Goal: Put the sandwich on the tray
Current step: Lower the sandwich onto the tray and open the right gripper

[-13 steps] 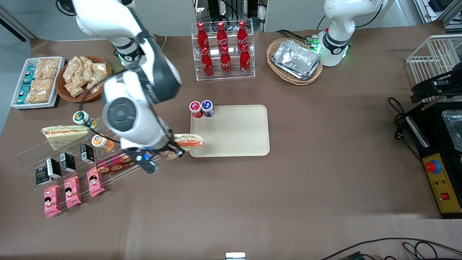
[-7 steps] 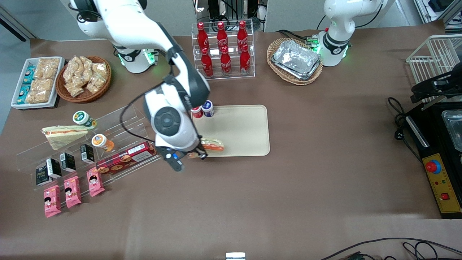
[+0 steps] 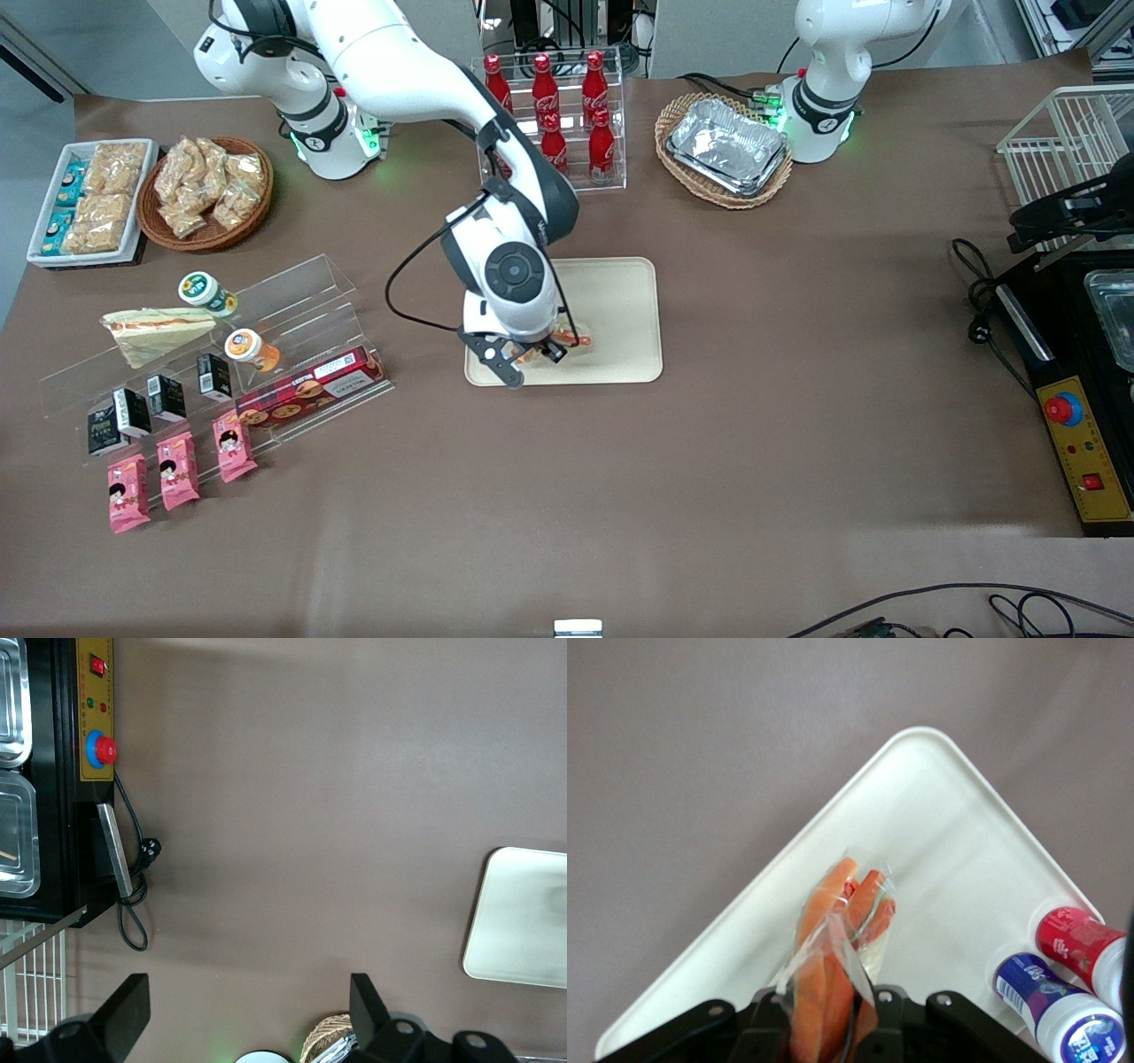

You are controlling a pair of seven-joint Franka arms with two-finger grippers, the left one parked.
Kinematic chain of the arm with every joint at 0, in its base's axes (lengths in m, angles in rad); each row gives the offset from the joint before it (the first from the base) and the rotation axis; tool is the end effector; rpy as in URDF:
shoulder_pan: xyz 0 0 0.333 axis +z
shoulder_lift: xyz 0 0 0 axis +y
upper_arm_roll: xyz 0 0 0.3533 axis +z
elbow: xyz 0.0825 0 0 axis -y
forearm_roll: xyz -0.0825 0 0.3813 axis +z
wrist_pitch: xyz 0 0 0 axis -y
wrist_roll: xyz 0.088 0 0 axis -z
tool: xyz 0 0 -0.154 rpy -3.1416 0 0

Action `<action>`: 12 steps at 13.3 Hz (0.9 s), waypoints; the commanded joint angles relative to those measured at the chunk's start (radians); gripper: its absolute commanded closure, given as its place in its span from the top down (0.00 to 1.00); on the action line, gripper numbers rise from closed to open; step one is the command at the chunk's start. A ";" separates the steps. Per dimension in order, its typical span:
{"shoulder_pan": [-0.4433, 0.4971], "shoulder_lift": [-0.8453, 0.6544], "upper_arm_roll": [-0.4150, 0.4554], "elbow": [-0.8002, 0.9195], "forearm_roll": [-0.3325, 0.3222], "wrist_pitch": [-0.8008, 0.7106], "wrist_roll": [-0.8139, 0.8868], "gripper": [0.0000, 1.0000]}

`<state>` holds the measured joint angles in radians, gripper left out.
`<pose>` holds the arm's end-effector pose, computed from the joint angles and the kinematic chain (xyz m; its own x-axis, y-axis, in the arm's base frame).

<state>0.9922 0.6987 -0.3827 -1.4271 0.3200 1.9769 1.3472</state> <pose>0.5458 0.4810 0.2789 0.6875 -0.7239 -0.0576 -0.7191 -0.6897 0.0851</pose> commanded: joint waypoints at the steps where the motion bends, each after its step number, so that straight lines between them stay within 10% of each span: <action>1: 0.039 -0.008 -0.018 -0.087 0.017 0.103 0.000 0.16; 12: 0.040 0.081 -0.018 -0.098 0.092 0.270 0.012 0.27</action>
<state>1.0143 0.7549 -0.3888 -1.5239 0.3521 2.1994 1.3530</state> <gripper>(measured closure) 0.727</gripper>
